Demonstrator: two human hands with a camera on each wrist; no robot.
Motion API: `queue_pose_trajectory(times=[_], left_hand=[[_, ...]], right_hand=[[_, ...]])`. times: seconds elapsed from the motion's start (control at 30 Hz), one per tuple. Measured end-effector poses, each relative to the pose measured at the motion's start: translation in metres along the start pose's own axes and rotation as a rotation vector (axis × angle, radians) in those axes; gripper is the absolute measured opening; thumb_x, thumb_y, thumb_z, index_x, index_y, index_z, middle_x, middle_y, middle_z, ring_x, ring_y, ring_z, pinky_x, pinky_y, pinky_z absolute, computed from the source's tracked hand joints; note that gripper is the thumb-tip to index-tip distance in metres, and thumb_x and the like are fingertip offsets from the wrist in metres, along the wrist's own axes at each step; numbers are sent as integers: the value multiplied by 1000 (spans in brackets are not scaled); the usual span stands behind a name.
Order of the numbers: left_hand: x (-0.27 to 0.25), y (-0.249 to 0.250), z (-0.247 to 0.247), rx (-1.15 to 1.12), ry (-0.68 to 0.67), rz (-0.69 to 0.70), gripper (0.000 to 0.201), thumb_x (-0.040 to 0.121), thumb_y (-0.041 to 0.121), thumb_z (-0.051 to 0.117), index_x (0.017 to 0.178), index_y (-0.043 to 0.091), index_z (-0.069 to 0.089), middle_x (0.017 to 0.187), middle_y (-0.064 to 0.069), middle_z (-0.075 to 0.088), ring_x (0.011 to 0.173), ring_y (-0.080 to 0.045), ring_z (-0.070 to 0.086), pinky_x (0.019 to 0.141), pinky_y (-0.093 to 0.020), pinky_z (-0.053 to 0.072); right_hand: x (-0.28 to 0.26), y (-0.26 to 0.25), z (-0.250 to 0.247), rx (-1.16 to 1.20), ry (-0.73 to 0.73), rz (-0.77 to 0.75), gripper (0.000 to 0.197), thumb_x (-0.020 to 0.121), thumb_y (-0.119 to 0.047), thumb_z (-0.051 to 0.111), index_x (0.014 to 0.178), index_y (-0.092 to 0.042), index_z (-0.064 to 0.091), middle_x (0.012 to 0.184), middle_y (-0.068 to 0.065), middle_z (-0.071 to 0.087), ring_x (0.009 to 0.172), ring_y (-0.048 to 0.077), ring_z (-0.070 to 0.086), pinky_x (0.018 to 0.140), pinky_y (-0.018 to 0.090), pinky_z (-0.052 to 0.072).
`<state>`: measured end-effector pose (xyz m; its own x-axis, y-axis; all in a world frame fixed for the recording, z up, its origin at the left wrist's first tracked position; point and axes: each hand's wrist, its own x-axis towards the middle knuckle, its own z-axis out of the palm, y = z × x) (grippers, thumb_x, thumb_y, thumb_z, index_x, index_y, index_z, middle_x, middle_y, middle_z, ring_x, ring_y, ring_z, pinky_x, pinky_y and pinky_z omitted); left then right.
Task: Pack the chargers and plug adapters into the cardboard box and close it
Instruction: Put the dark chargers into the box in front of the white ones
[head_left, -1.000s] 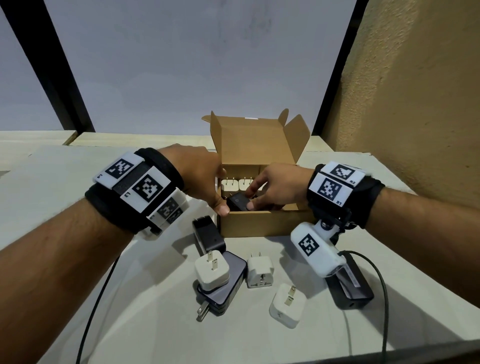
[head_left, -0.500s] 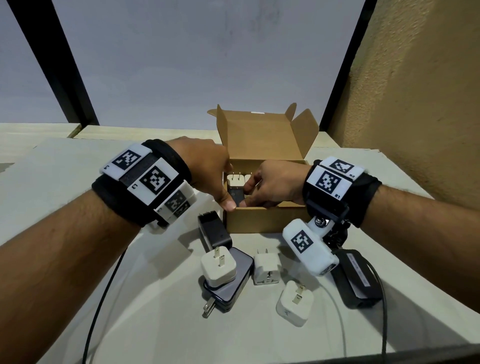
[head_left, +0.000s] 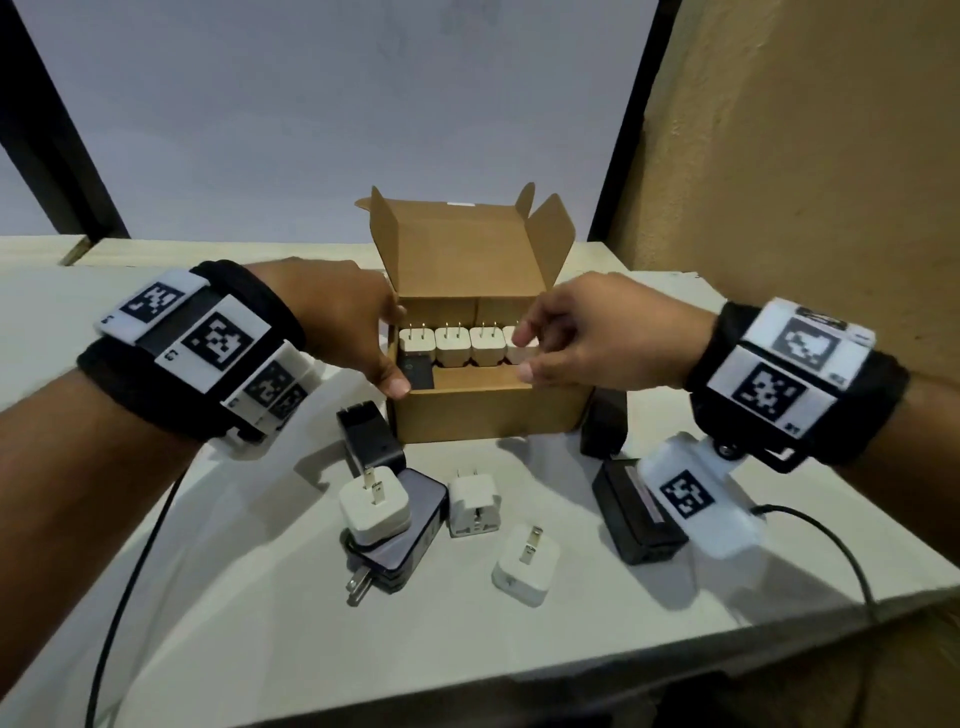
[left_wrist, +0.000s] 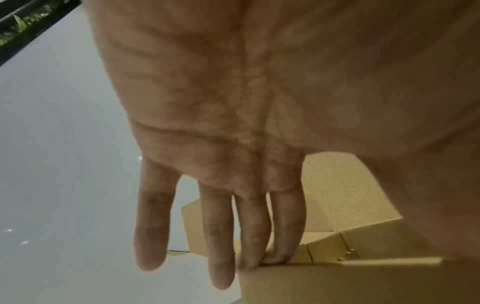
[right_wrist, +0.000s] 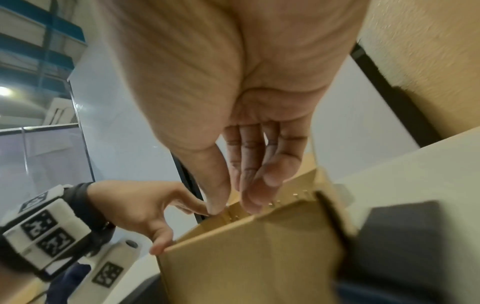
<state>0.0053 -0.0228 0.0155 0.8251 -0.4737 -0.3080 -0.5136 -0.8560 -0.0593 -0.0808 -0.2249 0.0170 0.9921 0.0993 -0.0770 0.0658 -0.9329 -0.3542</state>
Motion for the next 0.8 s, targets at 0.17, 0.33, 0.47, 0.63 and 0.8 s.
queue_pose_trajectory(times=[0.17, 0.33, 0.47, 0.63, 0.8], left_hand=[[-5, 2, 0, -31, -8, 5, 91, 66, 60, 69, 143, 24, 37, 151, 10, 33, 132, -20, 40, 103, -35, 31], [-4, 6, -1, -22, -10, -8, 88, 68, 57, 69, 143, 22, 38, 149, 6, 38, 128, -22, 44, 101, -33, 33], [-2, 7, -1, -6, -16, -14, 90, 67, 59, 69, 143, 21, 39, 149, 6, 38, 126, -23, 45, 99, -33, 34], [-2, 8, -1, -8, -17, -17, 89, 69, 57, 69, 143, 20, 38, 149, 3, 39, 129, -23, 43, 103, -34, 32], [0, 6, 0, -19, -17, -18, 92, 68, 58, 69, 145, 20, 35, 152, 5, 33, 132, -21, 40, 105, -33, 30]], right_hand=[[-46, 32, -2, -165, -78, 52, 7, 83, -29, 70, 86, -31, 64, 73, -10, 64, 68, 4, 57, 65, 23, 43], [-84, 34, 9, -263, -307, 140, 49, 80, -64, 56, 118, -34, 45, 101, -8, 61, 80, 4, 55, 77, 27, 46], [-92, 34, 25, -299, -338, 166, 78, 74, -74, 53, 134, -28, 32, 107, -4, 59, 90, 14, 58, 77, 27, 46], [-86, 32, 30, -205, -294, 178, 62, 74, -57, 67, 121, -27, 39, 81, -10, 56, 71, 8, 57, 61, 25, 47], [-83, 34, 19, 69, -298, 229, 49, 71, -34, 78, 109, -29, 49, 94, 0, 69, 62, 15, 70, 64, 32, 61]])
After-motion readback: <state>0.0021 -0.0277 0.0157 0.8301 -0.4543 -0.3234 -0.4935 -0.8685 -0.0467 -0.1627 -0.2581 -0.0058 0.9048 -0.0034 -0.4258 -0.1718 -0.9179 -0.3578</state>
